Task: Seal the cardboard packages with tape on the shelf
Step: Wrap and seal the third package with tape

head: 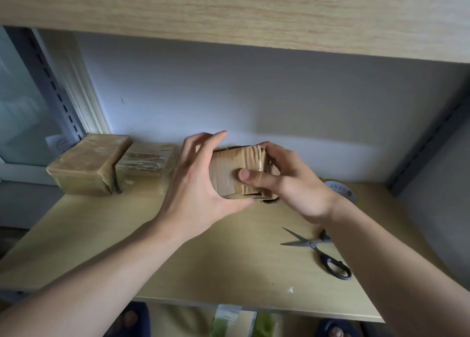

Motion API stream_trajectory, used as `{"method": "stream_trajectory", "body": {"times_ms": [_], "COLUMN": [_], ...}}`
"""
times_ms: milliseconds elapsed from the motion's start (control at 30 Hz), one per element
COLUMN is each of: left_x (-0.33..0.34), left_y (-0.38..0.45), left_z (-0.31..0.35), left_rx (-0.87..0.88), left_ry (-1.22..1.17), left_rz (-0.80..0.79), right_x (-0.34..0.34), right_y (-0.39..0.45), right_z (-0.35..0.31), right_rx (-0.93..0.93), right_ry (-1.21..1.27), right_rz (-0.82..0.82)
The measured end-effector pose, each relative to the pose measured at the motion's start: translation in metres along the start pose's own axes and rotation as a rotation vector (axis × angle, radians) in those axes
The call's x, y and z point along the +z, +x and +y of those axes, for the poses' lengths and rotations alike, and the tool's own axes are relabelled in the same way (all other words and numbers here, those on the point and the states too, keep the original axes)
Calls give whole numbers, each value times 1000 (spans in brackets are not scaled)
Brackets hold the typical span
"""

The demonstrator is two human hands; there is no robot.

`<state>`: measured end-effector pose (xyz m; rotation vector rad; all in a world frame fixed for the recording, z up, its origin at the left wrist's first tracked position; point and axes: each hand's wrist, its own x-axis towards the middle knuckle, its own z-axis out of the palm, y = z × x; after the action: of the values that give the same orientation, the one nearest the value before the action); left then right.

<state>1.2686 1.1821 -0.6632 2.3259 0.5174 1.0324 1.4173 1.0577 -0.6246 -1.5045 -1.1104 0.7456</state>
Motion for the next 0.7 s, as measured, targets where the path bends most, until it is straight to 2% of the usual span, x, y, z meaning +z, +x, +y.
{"method": "stream_trajectory", "body": {"times_ms": [233,467,567,700], "left_x": [-10,-12,-16,-17], "left_y": [9,3,2,0], "left_z": [1,0,-3,-3], "left_rx": [119,172,185,185], "left_ry": [-31,-51,-52,-52], "left_rz": [28,-26,-29,-42], "right_x": [0,8,6,5], "right_y": [0,-2,-4,-4], "right_z": [0,-6,-11,-12], "right_rx": [15,8,38,-67], "right_ry": [174,28,70,-24], "right_rz": [22,-39,-58,-90]}}
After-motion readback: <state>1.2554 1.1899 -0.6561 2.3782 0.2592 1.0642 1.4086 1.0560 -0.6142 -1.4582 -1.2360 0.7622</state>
